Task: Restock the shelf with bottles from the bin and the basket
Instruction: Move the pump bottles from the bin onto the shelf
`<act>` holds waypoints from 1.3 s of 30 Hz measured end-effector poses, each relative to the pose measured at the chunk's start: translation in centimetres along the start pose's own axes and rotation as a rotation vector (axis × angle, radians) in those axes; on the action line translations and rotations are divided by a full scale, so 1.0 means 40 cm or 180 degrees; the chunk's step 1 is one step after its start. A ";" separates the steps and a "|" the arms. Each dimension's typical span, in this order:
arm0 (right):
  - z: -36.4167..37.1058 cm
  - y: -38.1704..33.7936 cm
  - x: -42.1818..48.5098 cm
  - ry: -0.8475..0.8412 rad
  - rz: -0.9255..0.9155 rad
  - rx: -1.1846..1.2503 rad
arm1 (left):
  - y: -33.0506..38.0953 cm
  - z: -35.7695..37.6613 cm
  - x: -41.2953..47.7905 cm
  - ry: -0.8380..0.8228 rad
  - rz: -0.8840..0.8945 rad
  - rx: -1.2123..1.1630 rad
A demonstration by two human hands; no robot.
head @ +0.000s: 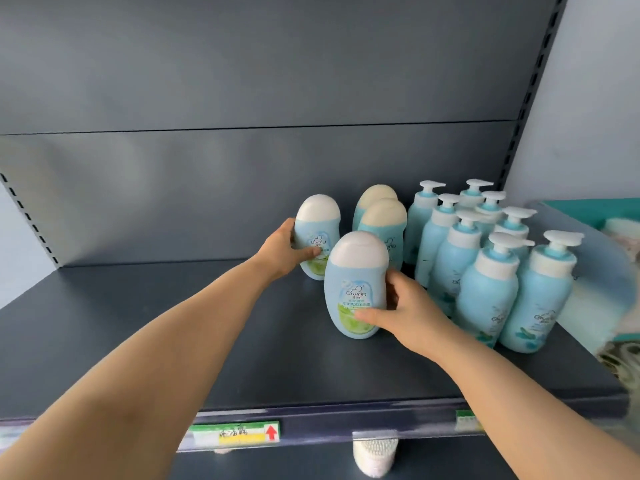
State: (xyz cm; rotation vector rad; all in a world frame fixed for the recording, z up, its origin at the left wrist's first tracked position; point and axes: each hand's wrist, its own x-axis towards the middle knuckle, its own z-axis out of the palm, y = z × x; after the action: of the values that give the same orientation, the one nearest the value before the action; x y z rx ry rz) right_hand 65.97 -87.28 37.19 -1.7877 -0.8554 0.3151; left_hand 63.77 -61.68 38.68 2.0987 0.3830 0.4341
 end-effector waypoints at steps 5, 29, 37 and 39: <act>0.023 0.006 0.015 0.0258 0.0082 -0.0079 | -0.013 -0.004 0.077 -0.0032 0.0015 0.0043; 0.099 -0.033 0.095 0.2540 -0.0196 -0.1791 | -0.016 -0.002 -0.069 -0.0364 0.0378 -0.0472; 0.098 0.009 0.170 0.2125 0.0711 -0.1323 | -0.015 0.019 -0.047 0.0012 0.0324 -0.0396; 0.101 0.018 0.173 0.2170 0.0861 -0.1346 | -0.017 0.018 -0.045 0.0024 0.0309 -0.0389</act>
State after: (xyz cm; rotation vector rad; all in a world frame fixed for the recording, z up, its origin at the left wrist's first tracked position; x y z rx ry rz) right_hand 68.76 -79.80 36.28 -2.2037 -0.1953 -0.3259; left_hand 62.41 -62.64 37.46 2.0027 0.2532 0.5097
